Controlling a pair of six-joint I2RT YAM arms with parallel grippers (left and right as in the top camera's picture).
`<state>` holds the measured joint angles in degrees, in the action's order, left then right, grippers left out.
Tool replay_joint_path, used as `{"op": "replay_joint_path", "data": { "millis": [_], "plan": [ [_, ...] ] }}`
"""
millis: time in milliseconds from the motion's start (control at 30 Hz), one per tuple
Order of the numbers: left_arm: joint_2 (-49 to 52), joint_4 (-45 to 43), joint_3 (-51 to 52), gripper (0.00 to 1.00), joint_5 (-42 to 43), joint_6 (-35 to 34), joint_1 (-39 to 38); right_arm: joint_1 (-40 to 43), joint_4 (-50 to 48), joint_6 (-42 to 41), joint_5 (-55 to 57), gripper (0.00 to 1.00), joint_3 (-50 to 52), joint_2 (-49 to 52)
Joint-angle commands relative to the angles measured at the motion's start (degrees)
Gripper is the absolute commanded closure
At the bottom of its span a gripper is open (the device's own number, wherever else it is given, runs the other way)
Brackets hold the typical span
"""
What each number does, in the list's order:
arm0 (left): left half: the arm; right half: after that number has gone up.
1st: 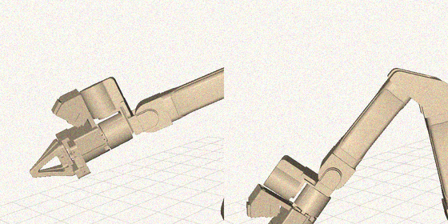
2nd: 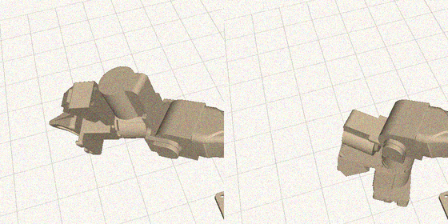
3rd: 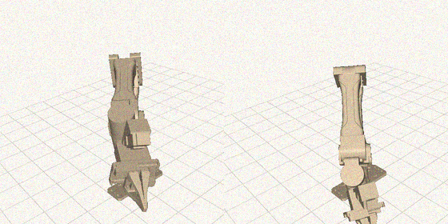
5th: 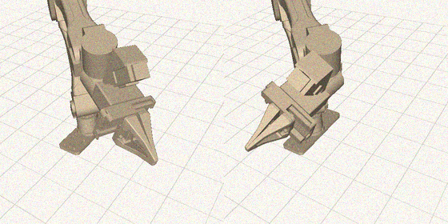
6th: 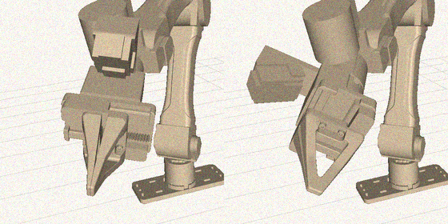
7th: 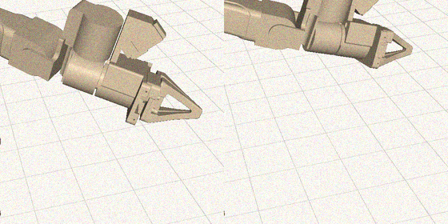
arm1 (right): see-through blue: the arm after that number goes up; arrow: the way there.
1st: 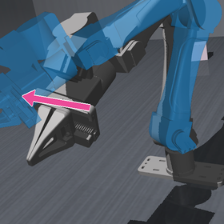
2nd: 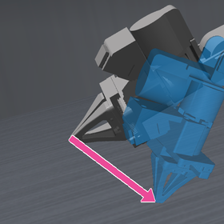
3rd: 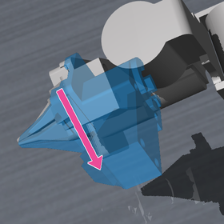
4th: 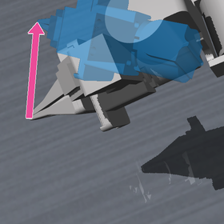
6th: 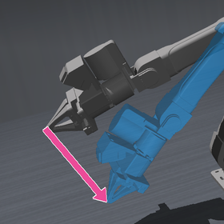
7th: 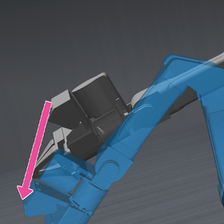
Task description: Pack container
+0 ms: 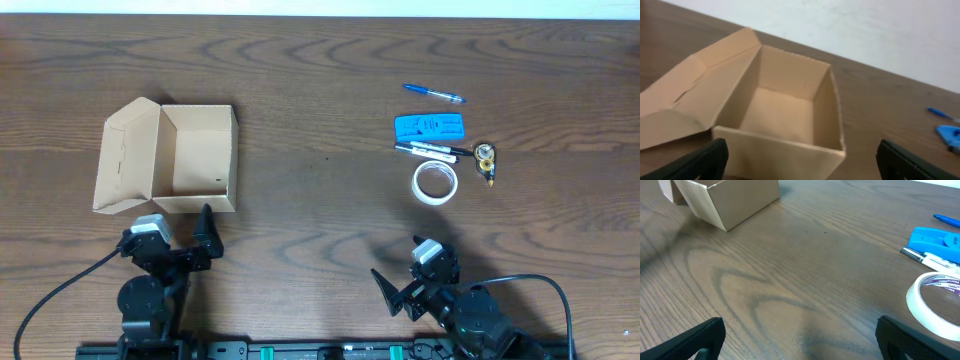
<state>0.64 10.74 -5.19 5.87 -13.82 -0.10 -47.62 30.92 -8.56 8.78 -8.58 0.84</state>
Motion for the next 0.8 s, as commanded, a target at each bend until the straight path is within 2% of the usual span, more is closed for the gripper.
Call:
{"op": "replay_joint_path", "data": {
  "millis": [0,167,600,767],
  "plan": [
    [0.5,-1.8,0.3,0.05,2.8,-1.7,0.1,-0.4,-0.1,-0.6,-0.2,0.01,0.2,-0.5],
    [7.4,1.9,-5.7,0.04,2.5,-1.6,0.1,-0.4,-0.1,-0.6,-0.2,0.01,0.2,-0.5],
    [41.7,12.0,-33.5,0.04,0.4,6.6,0.1,-0.4,-0.1,-0.6,-0.2,0.01,0.2,-0.5],
    [53.0,17.4,-43.3,0.04,-2.0,6.6,0.0,-0.4,-0.1,-0.6,-0.2,0.01,0.2,-0.5]
  ]
}}
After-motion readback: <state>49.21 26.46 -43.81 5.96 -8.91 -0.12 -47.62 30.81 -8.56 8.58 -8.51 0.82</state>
